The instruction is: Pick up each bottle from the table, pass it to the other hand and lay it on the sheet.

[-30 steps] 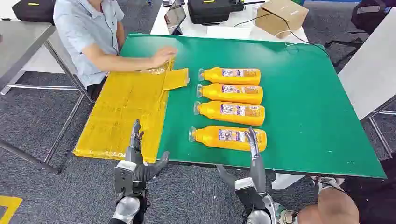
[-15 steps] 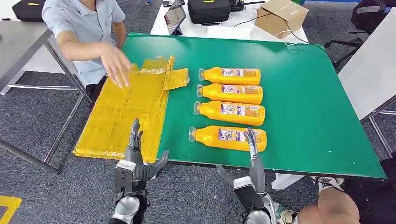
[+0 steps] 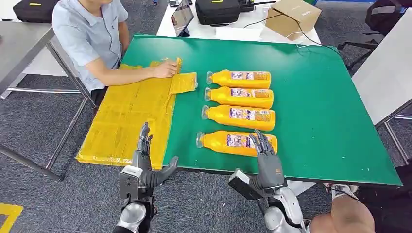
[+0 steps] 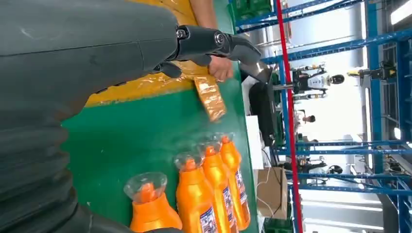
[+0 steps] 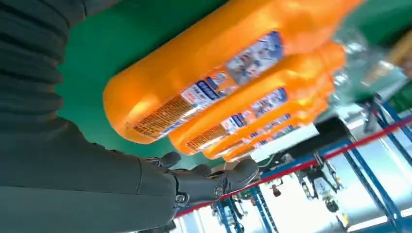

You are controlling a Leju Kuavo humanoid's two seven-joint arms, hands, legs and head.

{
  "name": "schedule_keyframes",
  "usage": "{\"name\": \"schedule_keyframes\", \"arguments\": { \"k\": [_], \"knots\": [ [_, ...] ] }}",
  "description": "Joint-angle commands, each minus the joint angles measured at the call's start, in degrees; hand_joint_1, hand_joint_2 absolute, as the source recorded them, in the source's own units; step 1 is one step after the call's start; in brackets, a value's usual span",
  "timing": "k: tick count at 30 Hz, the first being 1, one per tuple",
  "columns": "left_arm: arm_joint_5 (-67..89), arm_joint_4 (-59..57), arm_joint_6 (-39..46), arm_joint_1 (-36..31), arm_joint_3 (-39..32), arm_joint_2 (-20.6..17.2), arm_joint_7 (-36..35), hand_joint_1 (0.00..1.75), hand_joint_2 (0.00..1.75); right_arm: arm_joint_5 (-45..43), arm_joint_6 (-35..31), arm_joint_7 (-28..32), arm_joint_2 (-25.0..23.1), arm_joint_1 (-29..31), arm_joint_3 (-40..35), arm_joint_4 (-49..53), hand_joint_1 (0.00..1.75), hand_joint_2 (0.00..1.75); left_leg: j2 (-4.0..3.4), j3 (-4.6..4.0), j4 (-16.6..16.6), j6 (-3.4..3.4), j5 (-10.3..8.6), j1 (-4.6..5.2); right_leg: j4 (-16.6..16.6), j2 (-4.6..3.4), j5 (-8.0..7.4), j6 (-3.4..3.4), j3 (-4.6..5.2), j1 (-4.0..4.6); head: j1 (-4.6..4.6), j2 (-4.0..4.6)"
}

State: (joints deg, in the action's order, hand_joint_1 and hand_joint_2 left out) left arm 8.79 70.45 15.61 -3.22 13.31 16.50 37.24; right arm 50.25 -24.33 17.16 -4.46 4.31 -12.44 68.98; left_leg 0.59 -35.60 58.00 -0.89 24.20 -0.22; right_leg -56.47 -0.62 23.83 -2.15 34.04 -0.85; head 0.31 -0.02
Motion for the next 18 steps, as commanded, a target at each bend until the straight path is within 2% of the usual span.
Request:
{"name": "schedule_keyframes", "arguments": {
  "k": [1,5,9,14,18],
  "knots": [
    [0.0,-0.7,-0.5,-1.6,0.0,-1.6,-0.7,0.00,1.75,3.6,0.1,-2.6,3.6,7.0,-0.8,-9.7,0.00,1.75,-0.13,0.24,-0.1,0.05,0.07,-0.02,0.1,-0.05,0.04,0.08,-0.22,0.04,0.00,0.00],
    [0.2,-0.6,-0.7,-1.6,-0.1,-1.6,-0.8,0.00,1.75,5.9,0.8,-5.1,3.9,8.2,-1.3,-11.1,0.00,1.75,-0.14,0.33,-0.1,0.06,0.10,-0.04,0.1,-0.03,0.06,0.11,-0.32,0.08,0.00,0.00],
    [0.2,-0.6,-0.7,-1.6,-0.1,-1.6,-0.8,0.00,1.75,5.9,0.8,-5.1,3.9,8.2,-1.3,-11.1,0.00,1.75,-0.10,0.23,-0.1,0.04,0.05,-0.02,0.1,-0.02,0.03,0.08,-0.21,0.05,0.00,0.00],
    [0.6,0.2,-0.7,-1.1,-0.4,-1.5,-1.2,0.00,1.75,12.5,0.2,-10.7,4.8,10.3,-2.1,-13.7,0.00,1.75,-0.12,0.23,0.0,0.04,0.08,-0.03,0.1,-0.04,0.04,0.08,-0.22,0.05,-0.02,0.00],
    [0.8,0.2,-0.9,-1.0,-0.6,-1.5,-1.5,0.00,1.75,14.0,3.6,-13.7,5.4,11.8,-1.8,-16.6,0.00,1.75,-0.12,0.22,-0.1,0.04,0.06,-0.02,0.1,-0.05,0.03,0.08,-0.21,0.04,-0.02,0.00]
  ]
}}
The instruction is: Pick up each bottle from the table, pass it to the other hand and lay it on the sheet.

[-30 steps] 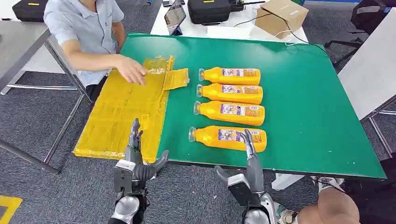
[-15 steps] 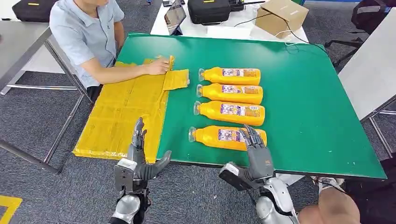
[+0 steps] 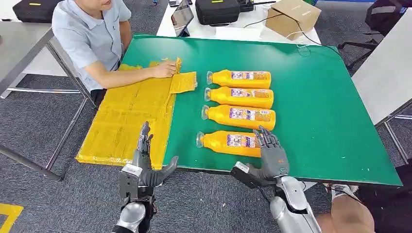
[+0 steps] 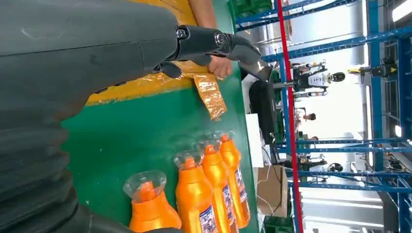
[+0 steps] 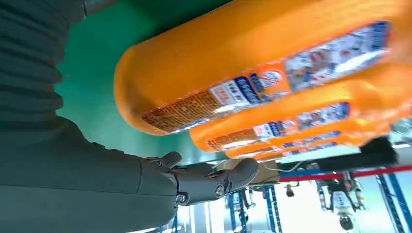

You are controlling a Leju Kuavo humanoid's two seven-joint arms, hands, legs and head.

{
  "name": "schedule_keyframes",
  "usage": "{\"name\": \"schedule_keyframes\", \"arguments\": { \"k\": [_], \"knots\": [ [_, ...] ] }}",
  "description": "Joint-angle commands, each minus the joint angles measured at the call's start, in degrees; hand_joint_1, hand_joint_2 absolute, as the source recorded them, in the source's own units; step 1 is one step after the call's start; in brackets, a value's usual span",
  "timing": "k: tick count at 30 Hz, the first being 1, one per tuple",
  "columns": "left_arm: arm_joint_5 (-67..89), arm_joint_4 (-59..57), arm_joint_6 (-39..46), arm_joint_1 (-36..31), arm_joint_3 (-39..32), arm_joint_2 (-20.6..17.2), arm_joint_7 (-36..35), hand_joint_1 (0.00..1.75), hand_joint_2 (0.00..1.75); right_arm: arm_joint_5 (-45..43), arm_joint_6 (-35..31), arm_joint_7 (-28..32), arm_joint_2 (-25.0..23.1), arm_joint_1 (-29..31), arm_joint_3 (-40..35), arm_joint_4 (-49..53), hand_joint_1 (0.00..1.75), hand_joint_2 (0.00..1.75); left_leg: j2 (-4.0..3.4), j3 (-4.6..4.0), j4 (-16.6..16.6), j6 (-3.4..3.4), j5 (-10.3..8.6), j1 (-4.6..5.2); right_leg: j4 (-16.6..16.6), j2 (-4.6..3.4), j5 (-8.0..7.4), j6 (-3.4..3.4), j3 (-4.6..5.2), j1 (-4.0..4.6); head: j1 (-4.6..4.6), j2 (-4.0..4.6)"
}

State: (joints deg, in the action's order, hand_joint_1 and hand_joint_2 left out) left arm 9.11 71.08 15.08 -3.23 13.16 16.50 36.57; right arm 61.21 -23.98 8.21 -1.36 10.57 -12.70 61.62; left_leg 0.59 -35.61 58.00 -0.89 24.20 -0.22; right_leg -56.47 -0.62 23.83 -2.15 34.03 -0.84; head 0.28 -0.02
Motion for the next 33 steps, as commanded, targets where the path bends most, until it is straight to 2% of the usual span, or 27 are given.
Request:
{"name": "schedule_keyframes", "arguments": {
  "k": [1,5,13,14,15,16,17,18,33],
  "knots": [
    [0.5,-0.5,-0.4,-1.0,-0.5,-1.5,-0.8,0.00,1.75,3.4,3.8,-5.4,2.4,5.9,-1.5,-9.9,0.00,1.75,-0.08,0.15,-0.1,0.03,0.03,-0.01,0.1,-0.03,0.02,0.05,-0.14,0.02,0.00,0.00],
    [0.7,-0.8,-0.3,-1.3,-0.5,-1.4,-1.0,0.00,1.75,6.6,4.7,-9.0,3.0,8.6,-2.2,-15.5,0.00,1.75,-0.10,0.35,-0.1,0.06,0.10,-0.03,0.1,0.00,0.07,0.11,-0.36,0.06,0.00,0.00],
    [0.7,-1.0,-0.3,-1.6,-0.5,-1.4,-1.1,0.00,1.75,4.9,5.7,-7.8,2.5,10.7,-1.3,-18.9,0.00,1.75,-0.04,0.51,-0.1,0.08,0.08,-0.05,0.1,0.11,0.08,0.16,-0.53,0.09,0.00,0.00],
    [0.7,-1.2,-0.3,-1.8,-0.4,-1.3,-1.1,0.00,1.75,3.9,6.1,-5.9,2.4,11.3,-1.3,-20.3,0.09,1.75,-0.07,0.71,-0.1,0.12,0.15,-0.08,0.2,0.16,0.14,0.23,-0.75,0.14,0.02,0.00],
    [0.6,-1.3,-0.3,-1.8,-0.3,-1.3,-1.1,0.00,1.75,3.6,6.1,-5.6,2.3,11.5,-1.2,-20.6,0.09,1.75,-0.07,0.69,-0.1,0.09,0.11,-0.07,0.2,0.13,0.11,0.21,-0.72,0.13,0.02,0.00],
    [0.6,-1.4,-0.2,-1.9,-0.3,-1.3,-1.0,0.00,1.75,3.5,5.9,-5.1,2.3,11.6,-1.3,-21.1,1.34,1.75,-0.06,0.36,0.0,0.01,0.02,-0.03,0.1,0.04,0.02,0.08,-0.36,0.06,0.00,0.00],
    [0.6,-1.5,-0.2,-1.9,-0.3,-1.3,-0.9,0.00,1.75,3.4,5.4,-4.6,2.1,11.9,-1.4,-21.9,1.62,1.75,-0.03,0.40,-0.1,0.00,0.01,-0.04,0.1,0.08,0.03,0.08,-0.41,0.06,0.02,0.00],
    [0.5,-1.5,-0.1,-1.9,-0.3,-1.3,-0.9,0.00,1.75,3.3,5.6,-4.4,2.0,12.0,-1.5,-22.1,1.71,1.75,-0.01,0.47,-0.1,0.02,0.03,-0.06,0.1,0.13,0.06,0.12,-0.50,0.09,0.00,0.00],
    [0.3,-1.2,-0.1,-2.1,-0.3,-1.4,-0.6,0.00,1.75,-0.1,9.9,-1.2,1.7,13.7,-2.2,-27.0,1.75,1.75,-0.01,0.41,0.0,-0.02,-0.02,-0.04,0.1,0.07,0.01,0.05,-0.40,0.07,0.02,0.00]
  ]
}}
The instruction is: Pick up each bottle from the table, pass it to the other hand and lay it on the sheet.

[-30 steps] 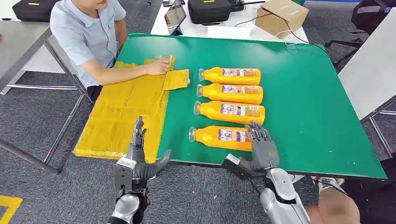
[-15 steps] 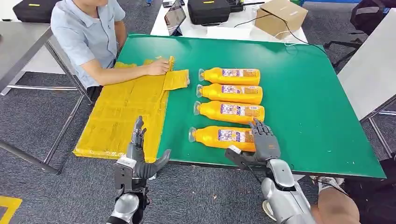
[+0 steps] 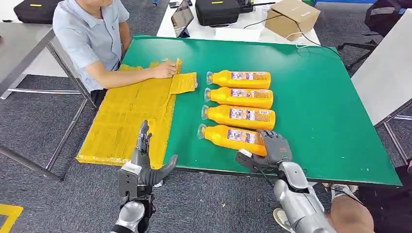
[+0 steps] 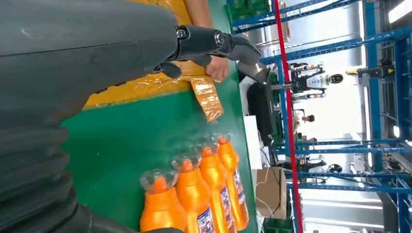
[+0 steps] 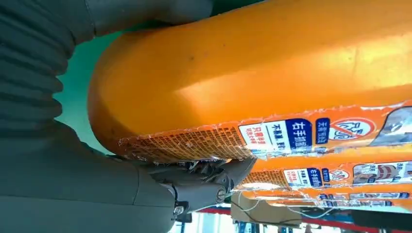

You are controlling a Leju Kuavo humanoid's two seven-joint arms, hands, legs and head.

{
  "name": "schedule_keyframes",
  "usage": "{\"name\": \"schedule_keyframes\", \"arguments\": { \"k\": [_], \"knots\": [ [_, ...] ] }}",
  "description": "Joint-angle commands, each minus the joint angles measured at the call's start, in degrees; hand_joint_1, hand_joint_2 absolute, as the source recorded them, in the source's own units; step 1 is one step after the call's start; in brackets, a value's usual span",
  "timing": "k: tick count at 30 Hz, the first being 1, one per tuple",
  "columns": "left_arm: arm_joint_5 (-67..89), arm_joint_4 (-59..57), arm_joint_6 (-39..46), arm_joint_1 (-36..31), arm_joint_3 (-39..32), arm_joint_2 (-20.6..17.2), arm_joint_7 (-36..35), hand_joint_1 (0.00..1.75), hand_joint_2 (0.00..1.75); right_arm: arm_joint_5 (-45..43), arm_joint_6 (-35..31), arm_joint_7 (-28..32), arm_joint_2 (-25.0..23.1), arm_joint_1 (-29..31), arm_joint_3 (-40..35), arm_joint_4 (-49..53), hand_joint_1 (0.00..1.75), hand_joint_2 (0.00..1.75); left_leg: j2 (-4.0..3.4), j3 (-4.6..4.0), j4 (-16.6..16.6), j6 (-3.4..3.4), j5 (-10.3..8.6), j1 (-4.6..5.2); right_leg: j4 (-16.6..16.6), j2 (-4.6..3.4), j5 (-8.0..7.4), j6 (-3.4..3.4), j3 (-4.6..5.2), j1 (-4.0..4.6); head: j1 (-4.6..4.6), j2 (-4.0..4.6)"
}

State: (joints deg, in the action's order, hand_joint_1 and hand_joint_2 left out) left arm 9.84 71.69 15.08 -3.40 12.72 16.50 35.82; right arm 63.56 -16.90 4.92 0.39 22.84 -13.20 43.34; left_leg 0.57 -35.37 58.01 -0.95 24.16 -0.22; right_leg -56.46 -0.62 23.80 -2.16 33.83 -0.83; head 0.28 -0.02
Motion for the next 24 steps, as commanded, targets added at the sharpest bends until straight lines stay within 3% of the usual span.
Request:
{"name": "schedule_keyframes", "arguments": {
  "k": [1,4,6,9,16,24],
  "knots": [
    [-0.4,-1.7,-0.1,-1.9,0.2,-1.4,0.2,0.00,1.75,-3.6,3.2,2.9,-0.2,1.3,-1.5,-8.9,1.75,1.75,0.01,0.24,-0.1,0.06,0.03,-0.05,0.1,0.10,0.04,0.09,-0.27,0.07,0.00,0.00],
    [-0.9,-1.4,0.3,-1.7,-0.2,-1.2,0.5,0.00,1.75,-8.1,2.4,8.1,-0.6,-0.4,-0.4,-7.4,1.75,1.75,0.02,0.32,-0.1,0.06,0.03,-0.06,0.1,0.12,0.03,0.10,-0.34,0.07,0.00,0.00],
    [-2.4,-0.9,2.1,-1.5,-1.0,-0.6,1.3,0.00,1.75,-15.8,3.1,15.0,-2.0,-3.0,2.5,-3.7,1.75,1.75,0.05,0.38,-0.1,0.06,0.03,-0.07,0.1,0.15,0.04,0.10,-0.39,0.09,0.00,0.00],
    [-7.5,0.7,3.0,-0.9,-2.3,-0.1,1.1,0.00,1.75,-24.4,5.0,19.9,-3.9,-7.6,4.2,4.4,1.75,1.75,0.05,0.39,-0.1,0.08,0.04,-0.08,0.1,0.15,0.05,0.12,-0.40,0.11,0.02,0.00],
    [-22.0,5.9,-0.2,1.5,-2.6,-0.1,-4.6,0.00,1.75,-33.0,3.6,22.2,-6.6,-15.7,3.2,21.4,1.75,1.75,-0.03,0.29,0.0,0.07,0.12,-0.06,0.0,0.06,0.12,0.12,-0.30,0.11,0.00,0.00],
    [-23.1,9.1,-6.5,3.4,3.6,-2.9,-8.2,0.00,1.75,-37.8,-1.3,23.2,-9.1,-18.2,4.4,31.0,1.75,1.75,-0.04,-0.06,0.0,0.04,0.08,-0.01,0.0,0.02,0.08,0.09,0.05,0.01,0.02,0.00]
  ]
}}
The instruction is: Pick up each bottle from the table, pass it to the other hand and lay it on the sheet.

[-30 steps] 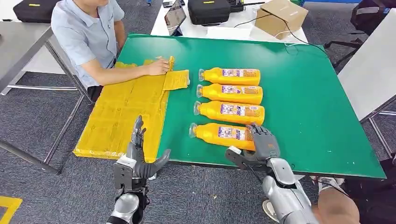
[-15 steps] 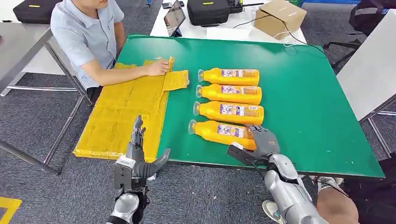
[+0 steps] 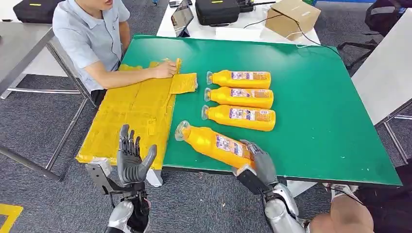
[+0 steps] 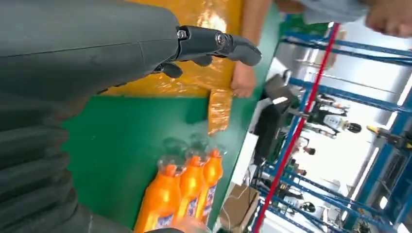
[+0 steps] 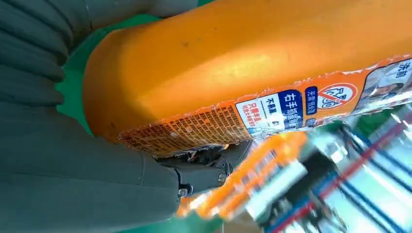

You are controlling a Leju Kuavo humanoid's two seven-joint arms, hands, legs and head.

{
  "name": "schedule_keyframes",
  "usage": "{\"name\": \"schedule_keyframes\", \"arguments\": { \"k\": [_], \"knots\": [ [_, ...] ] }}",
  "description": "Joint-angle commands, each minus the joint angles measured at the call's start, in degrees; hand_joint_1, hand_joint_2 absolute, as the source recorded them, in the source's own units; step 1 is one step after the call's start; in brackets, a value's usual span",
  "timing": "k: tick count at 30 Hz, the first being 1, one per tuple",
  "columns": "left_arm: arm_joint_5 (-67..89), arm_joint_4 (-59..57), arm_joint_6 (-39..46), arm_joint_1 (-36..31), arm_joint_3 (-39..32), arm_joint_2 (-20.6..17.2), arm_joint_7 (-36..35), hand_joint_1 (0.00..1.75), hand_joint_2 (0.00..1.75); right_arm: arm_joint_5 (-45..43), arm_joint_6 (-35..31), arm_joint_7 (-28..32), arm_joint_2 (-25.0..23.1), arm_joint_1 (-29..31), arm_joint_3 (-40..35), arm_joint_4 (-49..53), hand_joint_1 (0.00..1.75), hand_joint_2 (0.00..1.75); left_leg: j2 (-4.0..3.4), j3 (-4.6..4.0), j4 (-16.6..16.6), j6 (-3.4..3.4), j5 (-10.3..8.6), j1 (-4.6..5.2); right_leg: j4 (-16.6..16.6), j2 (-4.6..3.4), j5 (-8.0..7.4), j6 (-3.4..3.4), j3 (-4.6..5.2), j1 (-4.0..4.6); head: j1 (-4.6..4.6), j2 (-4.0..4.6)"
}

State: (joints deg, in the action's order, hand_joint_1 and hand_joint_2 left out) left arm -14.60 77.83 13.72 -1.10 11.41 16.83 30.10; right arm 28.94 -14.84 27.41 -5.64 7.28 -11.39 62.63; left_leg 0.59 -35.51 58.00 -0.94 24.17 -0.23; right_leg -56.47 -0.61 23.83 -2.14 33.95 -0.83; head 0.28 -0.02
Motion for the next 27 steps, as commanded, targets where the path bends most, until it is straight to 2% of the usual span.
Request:
{"name": "schedule_keyframes", "arguments": {
  "k": [1,6,15,16,18,27],
  "knots": [
    [2.6,3.2,-5.3,1.3,5.5,-3.2,-2.5,0.00,1.75,-3.5,-3.6,0.9,-3.2,-2.9,2.7,12.2,1.75,1.75,-0.08,0.18,0.0,0.06,0.12,0.01,0.0,0.02,0.12,0.10,-0.17,0.01,0.00,0.00],
    [7.3,4.0,-7.3,1.2,7.9,-3.2,-2.0,0.00,1.75,-6.2,-2.4,1.1,-5.0,-2.6,2.3,11.2,1.75,1.75,-0.04,0.14,0.0,0.06,0.08,0.03,0.0,0.04,0.08,0.11,-0.14,-0.03,0.02,0.00],
    [13.3,2.3,-8.3,-0.9,10.0,-3.1,-2.3,0.00,1.75,-0.3,-0.3,0.9,-6.3,0.0,-8.6,4.6,1.75,1.75,-0.17,0.15,0.0,0.05,0.06,0.03,0.1,-0.10,0.02,0.08,-0.11,0.02,0.02,0.00],
    [13.4,2.2,-8.3,-1.1,10.1,-2.9,-2.3,0.00,1.75,0.6,-0.7,1.2,-6.3,0.2,-9.7,4.3,1.75,1.75,-0.23,0.29,-0.1,0.08,0.12,0.01,0.1,-0.12,0.06,0.13,-0.25,0.05,0.00,0.00],
    [13.6,1.7,-8.5,-1.5,10.4,-2.7,-2.4,0.00,1.75,2.0,-1.5,1.4,-6.8,0.6,-11.5,3.7,1.75,1.75,-0.11,0.05,0.0,0.04,0.03,0.03,0.0,-0.06,0.00,0.05,-0.03,0.03,0.00,0.00],
    [8.3,1.0,-11.7,-2.6,10.4,-2.4,-3.9,0.00,1.75,-0.1,-2.5,2.3,-7.1,1.7,-15.3,3.1,1.75,1.75,-0.09,0.10,-0.1,0.03,0.02,0.01,0.1,-0.03,0.00,0.05,-0.08,0.00,0.00,0.00]
  ]
}}
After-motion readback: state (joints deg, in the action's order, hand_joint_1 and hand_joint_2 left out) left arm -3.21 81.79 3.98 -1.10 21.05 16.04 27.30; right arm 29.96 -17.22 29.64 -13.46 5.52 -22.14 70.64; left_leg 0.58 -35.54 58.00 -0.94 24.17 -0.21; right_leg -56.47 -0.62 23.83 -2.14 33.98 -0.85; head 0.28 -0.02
